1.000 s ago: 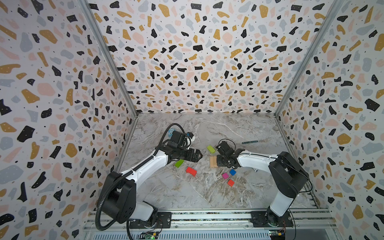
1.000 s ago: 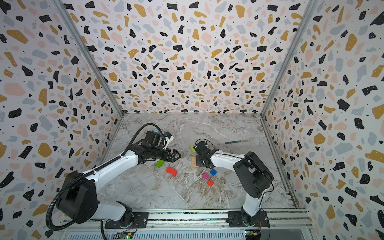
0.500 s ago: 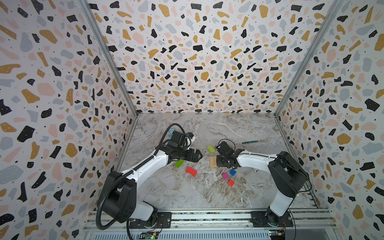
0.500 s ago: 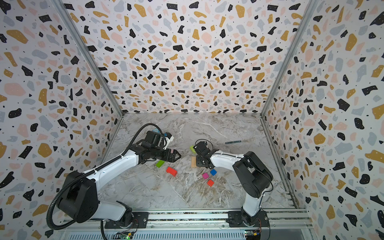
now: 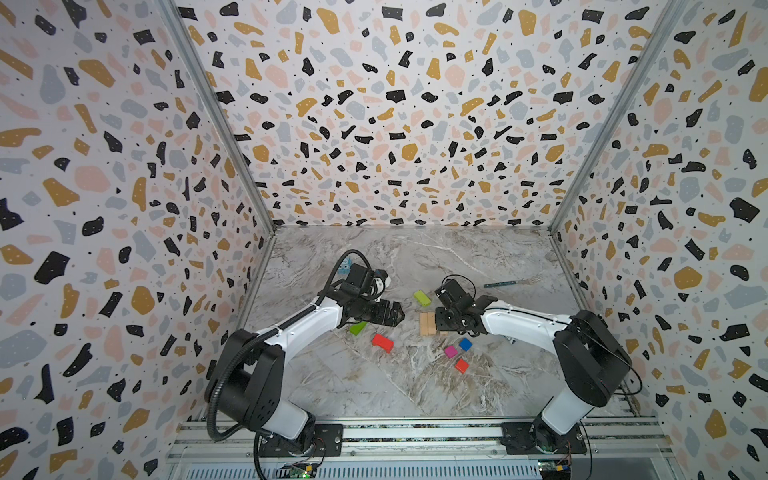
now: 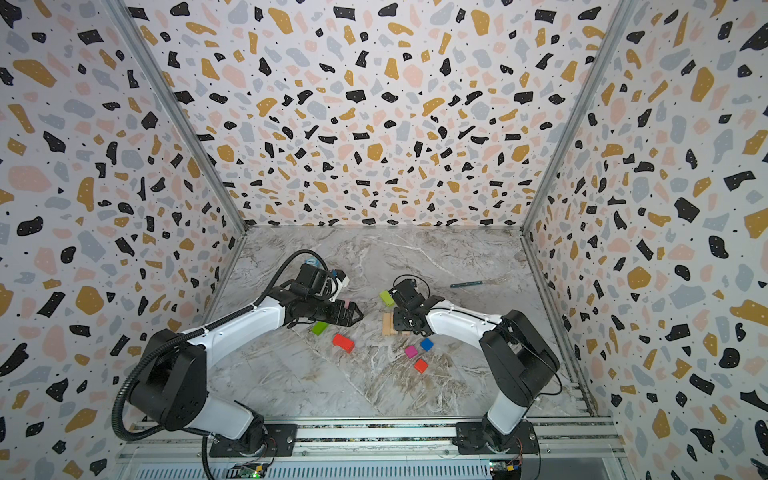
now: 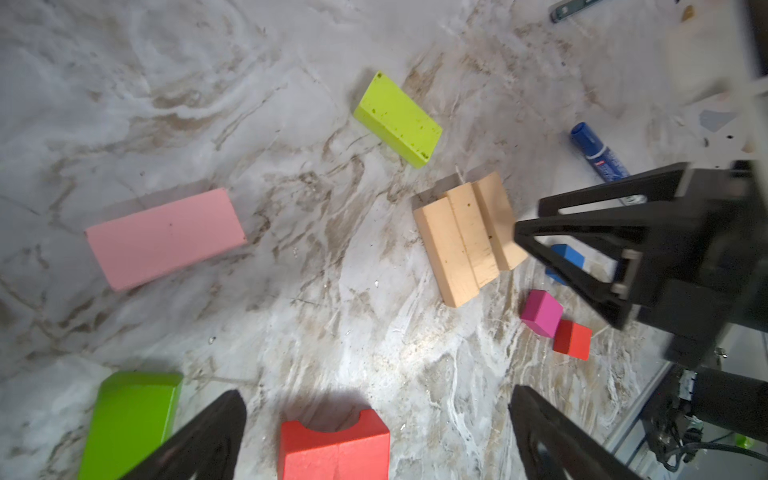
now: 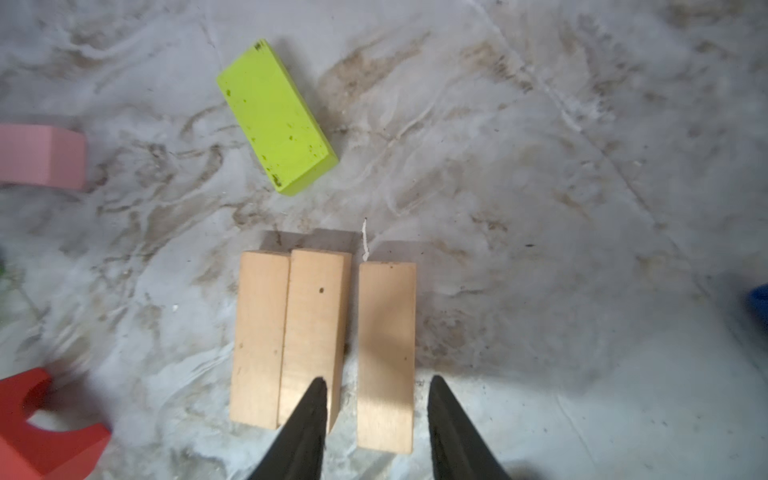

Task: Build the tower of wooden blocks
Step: 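Open the right gripper while the left gripper moves toward the wood blocks, then push the three wood blocks together from both sides with both grippers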

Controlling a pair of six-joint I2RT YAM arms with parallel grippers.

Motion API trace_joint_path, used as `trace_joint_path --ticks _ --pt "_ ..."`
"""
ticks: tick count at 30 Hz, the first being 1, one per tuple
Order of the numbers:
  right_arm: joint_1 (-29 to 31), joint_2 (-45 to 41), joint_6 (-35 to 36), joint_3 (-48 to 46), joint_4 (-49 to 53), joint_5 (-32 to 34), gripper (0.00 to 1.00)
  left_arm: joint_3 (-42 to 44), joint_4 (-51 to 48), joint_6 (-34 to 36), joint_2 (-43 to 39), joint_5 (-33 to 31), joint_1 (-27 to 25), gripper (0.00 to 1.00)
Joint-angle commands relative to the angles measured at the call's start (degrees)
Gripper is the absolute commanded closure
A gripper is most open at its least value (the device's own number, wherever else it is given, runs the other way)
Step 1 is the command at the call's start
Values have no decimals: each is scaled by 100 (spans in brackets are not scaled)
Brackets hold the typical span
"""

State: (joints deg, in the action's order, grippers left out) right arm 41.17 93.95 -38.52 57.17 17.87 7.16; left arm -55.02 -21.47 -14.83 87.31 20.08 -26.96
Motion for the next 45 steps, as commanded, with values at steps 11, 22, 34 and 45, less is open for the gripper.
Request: trace_joint_path --ticks 11,22,34,45 --pt "-648 -514 717 -353 410 89 35 -636 -300 -553 889 -1375 -692 0" --pt "-672 -242 991 -472 403 93 27 -1056 -517 -631 1482 -1983 -1017 0" --pt "-607 -130 1011 -621 306 -24 25 -1206 -428 -692 1795 -1937 -1183 0" --pt "-395 87 964 -557 268 -88 25 -1260 -445 -705 1848 -1911 -1250 0"
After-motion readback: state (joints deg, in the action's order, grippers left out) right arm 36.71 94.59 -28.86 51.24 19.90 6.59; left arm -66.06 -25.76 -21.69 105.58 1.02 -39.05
